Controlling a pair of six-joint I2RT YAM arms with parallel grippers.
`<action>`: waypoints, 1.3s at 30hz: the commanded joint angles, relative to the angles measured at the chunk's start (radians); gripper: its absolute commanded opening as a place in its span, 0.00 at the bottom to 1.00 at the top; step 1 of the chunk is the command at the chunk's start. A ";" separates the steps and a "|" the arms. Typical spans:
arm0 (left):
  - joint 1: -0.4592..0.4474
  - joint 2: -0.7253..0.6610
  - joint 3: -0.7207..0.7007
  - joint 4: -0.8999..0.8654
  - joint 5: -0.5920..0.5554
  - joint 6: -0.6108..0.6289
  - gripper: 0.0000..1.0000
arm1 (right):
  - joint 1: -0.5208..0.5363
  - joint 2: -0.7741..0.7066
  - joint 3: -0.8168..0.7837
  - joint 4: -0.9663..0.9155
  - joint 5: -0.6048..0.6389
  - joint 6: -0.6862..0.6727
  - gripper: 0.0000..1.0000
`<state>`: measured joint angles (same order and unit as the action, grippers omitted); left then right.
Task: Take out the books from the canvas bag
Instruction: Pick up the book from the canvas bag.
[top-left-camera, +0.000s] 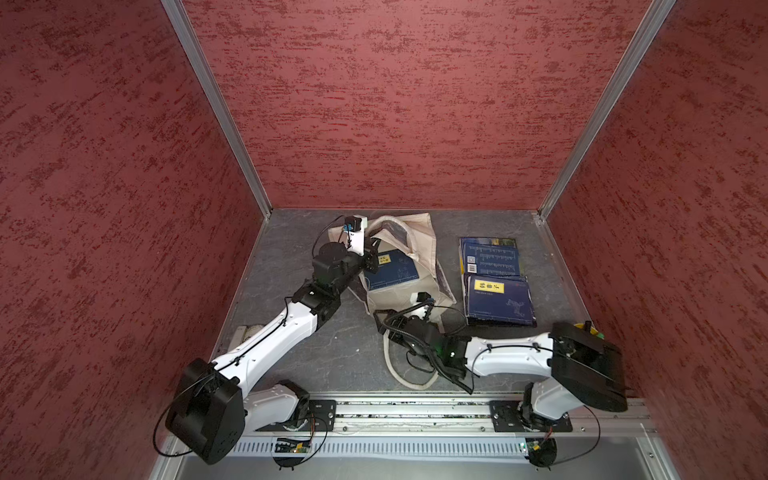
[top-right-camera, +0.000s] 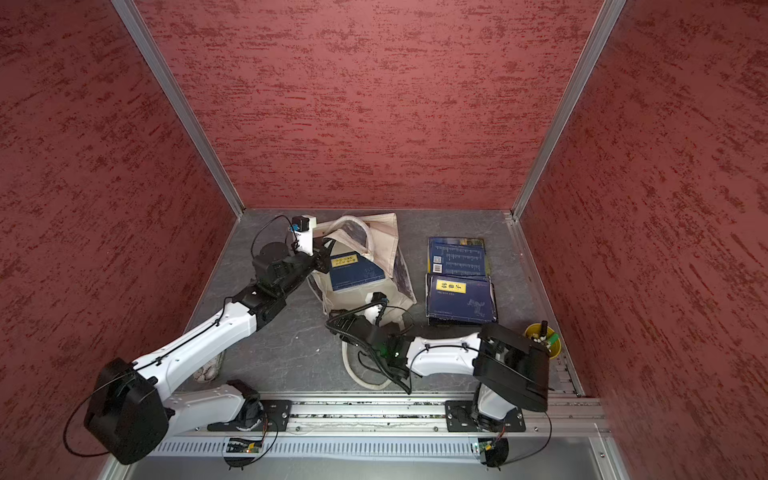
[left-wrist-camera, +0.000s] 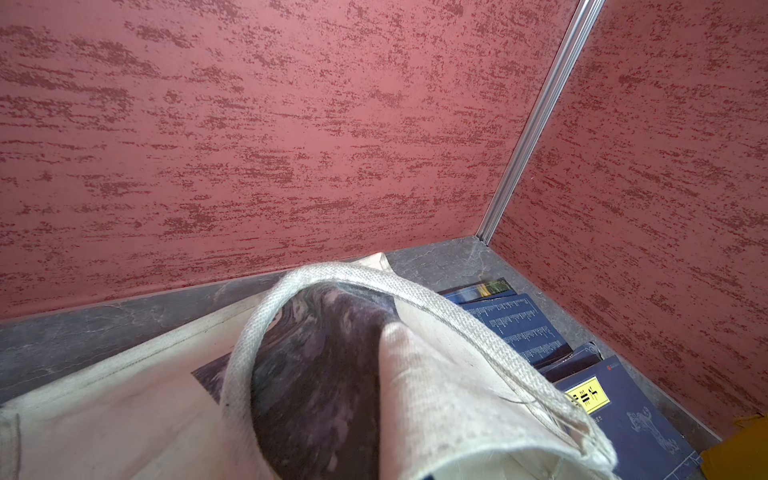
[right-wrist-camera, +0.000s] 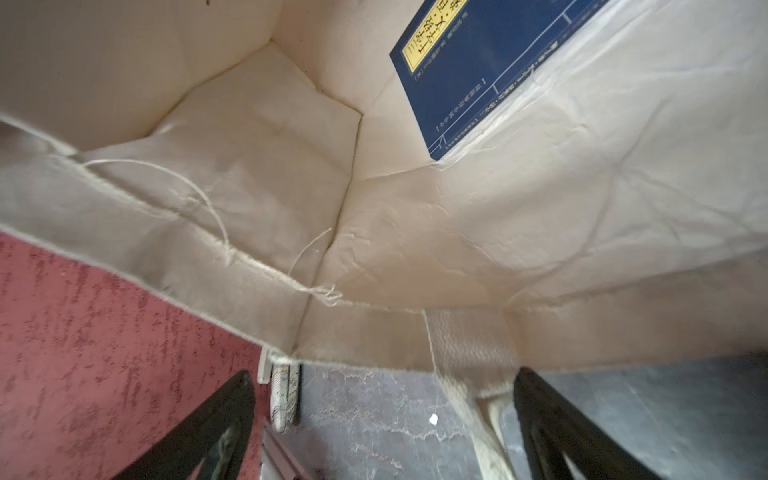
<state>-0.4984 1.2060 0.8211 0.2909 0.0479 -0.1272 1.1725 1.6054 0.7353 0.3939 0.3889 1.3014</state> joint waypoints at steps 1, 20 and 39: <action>-0.002 -0.017 0.018 0.033 0.024 -0.018 0.00 | -0.062 0.046 0.039 0.087 -0.025 0.011 0.98; -0.021 -0.029 -0.003 0.063 0.091 -0.012 0.00 | -0.249 0.392 0.258 0.088 -0.143 0.152 0.95; -0.049 -0.041 -0.004 0.053 0.160 0.007 0.00 | -0.352 0.584 0.323 0.196 -0.063 0.269 0.89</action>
<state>-0.5381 1.2022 0.8124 0.2932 0.1608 -0.1177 0.8421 2.1220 1.0710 0.6304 0.2775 1.5337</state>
